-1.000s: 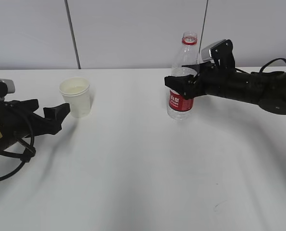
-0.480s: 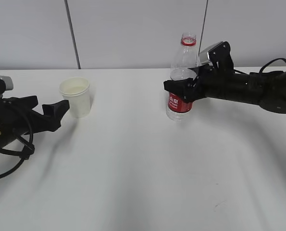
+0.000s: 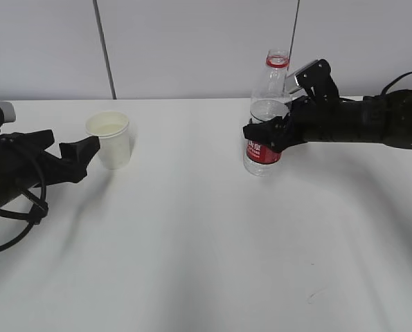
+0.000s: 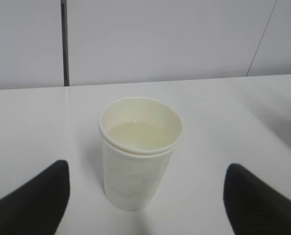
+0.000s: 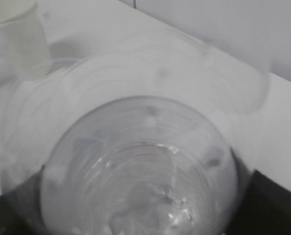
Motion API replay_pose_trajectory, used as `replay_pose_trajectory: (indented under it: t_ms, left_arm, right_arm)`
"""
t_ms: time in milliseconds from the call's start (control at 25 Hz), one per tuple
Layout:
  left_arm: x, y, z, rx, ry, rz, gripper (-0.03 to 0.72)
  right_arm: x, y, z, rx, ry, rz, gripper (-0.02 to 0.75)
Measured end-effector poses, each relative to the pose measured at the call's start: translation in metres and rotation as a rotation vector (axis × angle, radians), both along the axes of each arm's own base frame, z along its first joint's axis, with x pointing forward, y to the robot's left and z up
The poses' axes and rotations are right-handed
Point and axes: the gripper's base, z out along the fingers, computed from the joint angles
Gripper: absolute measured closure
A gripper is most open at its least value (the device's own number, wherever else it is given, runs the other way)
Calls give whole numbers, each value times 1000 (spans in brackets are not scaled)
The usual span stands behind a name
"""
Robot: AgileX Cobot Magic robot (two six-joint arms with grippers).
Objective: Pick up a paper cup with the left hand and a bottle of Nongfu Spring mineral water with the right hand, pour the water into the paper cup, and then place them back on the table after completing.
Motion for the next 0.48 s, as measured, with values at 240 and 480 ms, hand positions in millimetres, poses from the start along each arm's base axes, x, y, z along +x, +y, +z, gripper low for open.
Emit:
replay_pose_trajectory:
  t_ms: [240, 480]
  left_arm:
    - [-2, -7, 0, 1, 1, -24, 104]
    - [-2, -7, -1, 4, 7, -25, 104]
  right_arm:
    - [-3, -4, 0, 27, 10, 24, 144]
    - [-6, -23, -2, 80, 23, 8, 144]
